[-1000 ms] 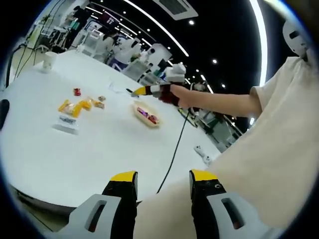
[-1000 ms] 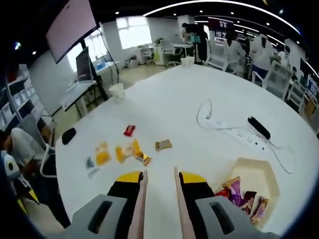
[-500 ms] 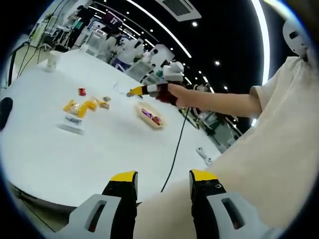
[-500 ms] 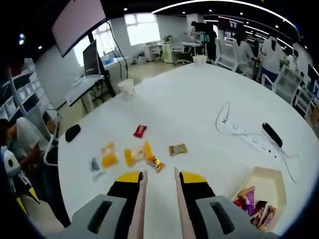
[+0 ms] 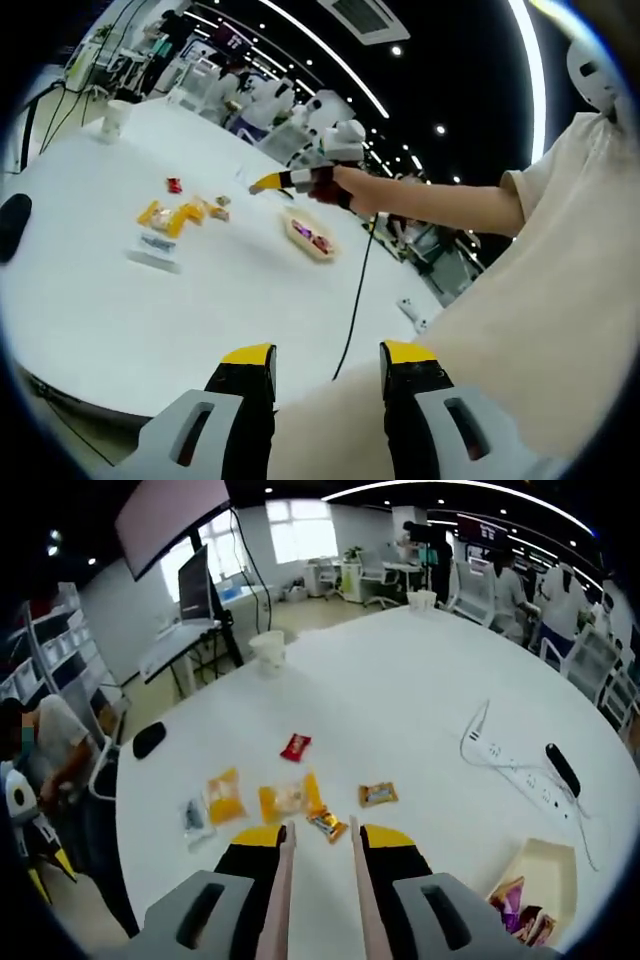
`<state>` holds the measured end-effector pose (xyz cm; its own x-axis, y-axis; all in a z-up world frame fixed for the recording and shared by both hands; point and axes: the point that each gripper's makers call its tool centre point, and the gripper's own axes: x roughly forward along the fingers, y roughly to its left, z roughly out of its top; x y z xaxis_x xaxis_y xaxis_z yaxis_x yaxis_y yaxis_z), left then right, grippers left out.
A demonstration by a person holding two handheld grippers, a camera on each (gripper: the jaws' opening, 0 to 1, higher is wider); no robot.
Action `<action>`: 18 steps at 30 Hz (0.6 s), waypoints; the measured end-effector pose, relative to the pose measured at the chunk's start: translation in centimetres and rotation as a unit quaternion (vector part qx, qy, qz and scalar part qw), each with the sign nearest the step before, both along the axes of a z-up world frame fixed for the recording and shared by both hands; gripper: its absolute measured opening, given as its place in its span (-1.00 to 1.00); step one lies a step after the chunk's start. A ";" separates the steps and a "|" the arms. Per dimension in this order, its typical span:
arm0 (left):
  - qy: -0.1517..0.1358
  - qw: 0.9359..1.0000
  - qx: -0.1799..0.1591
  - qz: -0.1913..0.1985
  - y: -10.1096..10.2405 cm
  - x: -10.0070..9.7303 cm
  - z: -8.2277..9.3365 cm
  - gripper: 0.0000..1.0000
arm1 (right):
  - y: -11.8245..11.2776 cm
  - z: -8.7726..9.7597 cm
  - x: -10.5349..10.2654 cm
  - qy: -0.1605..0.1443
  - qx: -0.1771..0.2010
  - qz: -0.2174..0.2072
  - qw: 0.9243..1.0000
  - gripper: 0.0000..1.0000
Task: Place the target food into the container with the food tongs after gripping and lifting it, then release it inside without dropping or visibly crushing the food.
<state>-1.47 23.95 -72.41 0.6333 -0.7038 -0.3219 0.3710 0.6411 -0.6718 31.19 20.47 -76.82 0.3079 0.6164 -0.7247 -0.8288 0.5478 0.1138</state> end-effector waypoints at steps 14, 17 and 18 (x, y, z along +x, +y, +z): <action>0.009 1.000 -0.002 0.011 1.0 0.3 -0.5 -0.19 | 3.1 -1.1 -0.4 -0.003 -0.012 0.039 0.999 -0.42; 0.010 1.000 -0.003 0.014 1.1 0.4 -0.5 -0.19 | 3.3 -1.3 -0.3 -0.004 -0.014 0.043 0.999 -0.42; 0.010 1.000 -0.003 0.016 1.2 0.5 -0.5 -0.19 | 3.5 -1.5 -0.2 -0.004 -0.015 0.045 0.999 -0.42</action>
<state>-0.98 25.12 -72.93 0.6486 -0.6856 -0.3306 0.3370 0.6481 -0.6829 31.00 23.92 -78.29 0.2576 0.6200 -0.7411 -0.8757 0.4740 0.0921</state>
